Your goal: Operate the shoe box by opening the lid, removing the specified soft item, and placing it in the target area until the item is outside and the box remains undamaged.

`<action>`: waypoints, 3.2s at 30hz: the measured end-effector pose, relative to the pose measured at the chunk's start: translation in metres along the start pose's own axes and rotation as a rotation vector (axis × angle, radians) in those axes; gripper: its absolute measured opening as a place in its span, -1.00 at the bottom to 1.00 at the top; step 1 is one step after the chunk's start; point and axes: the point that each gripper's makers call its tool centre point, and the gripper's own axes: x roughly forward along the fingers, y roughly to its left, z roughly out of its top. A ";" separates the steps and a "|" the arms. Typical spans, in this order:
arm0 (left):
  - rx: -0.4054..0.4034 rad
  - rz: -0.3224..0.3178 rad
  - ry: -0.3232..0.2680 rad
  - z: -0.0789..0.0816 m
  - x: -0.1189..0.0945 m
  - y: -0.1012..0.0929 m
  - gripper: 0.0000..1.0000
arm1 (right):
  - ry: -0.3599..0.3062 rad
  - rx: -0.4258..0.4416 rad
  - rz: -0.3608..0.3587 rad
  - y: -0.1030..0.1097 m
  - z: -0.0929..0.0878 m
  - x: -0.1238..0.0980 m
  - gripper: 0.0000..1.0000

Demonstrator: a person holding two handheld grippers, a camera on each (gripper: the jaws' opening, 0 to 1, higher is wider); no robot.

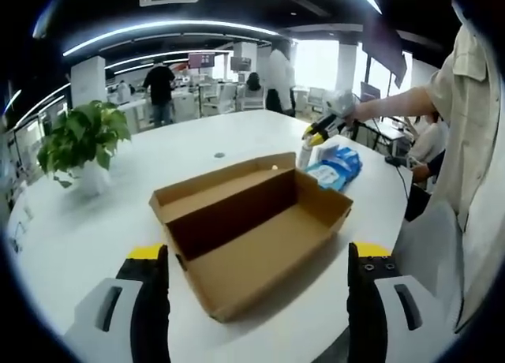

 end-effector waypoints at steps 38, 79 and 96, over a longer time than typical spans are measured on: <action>-0.037 0.061 0.030 -0.019 -0.001 0.015 0.64 | 0.042 -0.016 -0.001 -0.002 0.003 0.001 -0.64; -0.152 0.239 0.087 -0.057 -0.004 0.049 -0.52 | 0.014 0.163 -0.096 0.012 0.066 0.003 -0.54; -0.248 0.282 0.140 -0.077 0.005 0.061 -0.80 | 0.044 0.275 -0.140 0.022 0.078 0.036 -0.60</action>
